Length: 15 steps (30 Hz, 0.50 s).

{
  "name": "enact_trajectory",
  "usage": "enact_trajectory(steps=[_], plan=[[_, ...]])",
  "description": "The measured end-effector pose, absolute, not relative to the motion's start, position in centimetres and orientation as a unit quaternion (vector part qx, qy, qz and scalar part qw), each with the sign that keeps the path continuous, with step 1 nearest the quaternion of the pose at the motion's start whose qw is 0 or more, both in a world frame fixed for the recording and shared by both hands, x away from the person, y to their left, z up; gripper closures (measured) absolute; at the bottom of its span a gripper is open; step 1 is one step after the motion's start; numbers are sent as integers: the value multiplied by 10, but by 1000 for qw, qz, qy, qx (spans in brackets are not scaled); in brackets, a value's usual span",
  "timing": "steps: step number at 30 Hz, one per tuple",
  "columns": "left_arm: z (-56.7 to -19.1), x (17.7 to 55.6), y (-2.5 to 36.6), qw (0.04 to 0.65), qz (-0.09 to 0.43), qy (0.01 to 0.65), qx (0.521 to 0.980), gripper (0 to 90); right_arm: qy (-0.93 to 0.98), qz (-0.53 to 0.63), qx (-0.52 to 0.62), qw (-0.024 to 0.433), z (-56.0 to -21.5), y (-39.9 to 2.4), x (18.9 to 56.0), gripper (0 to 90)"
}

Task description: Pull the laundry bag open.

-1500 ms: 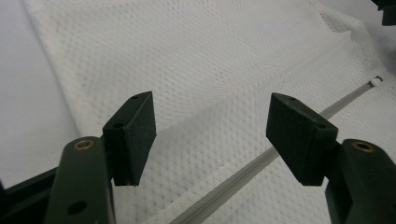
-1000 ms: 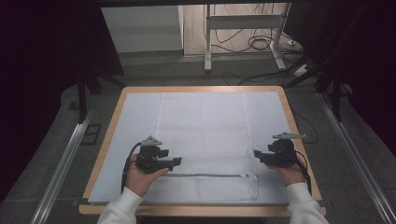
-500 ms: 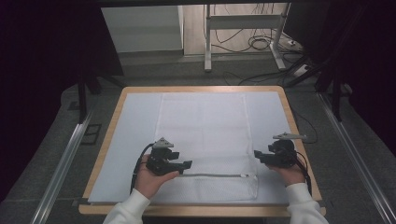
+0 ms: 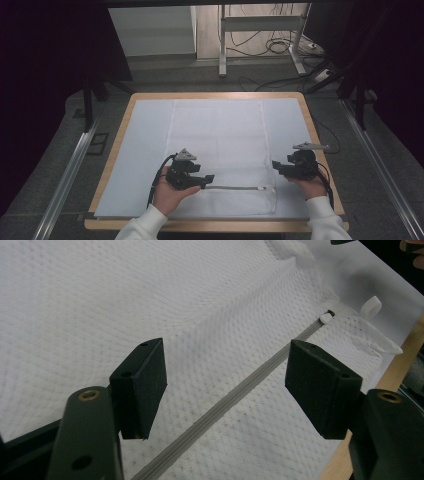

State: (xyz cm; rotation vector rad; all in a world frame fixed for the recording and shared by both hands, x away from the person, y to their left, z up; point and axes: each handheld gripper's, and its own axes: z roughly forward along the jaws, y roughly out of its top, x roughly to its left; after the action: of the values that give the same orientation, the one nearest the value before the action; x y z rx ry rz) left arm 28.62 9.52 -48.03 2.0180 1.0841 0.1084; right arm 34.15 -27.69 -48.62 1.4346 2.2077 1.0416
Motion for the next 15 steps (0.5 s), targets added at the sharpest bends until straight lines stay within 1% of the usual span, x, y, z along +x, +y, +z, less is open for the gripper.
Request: enact_trajectory(steps=[15], plan=[[-477, 285, 60, 409, 31, 405, 817, 325, 770, 367, 497, 157, -485, -276, 339, 300]])
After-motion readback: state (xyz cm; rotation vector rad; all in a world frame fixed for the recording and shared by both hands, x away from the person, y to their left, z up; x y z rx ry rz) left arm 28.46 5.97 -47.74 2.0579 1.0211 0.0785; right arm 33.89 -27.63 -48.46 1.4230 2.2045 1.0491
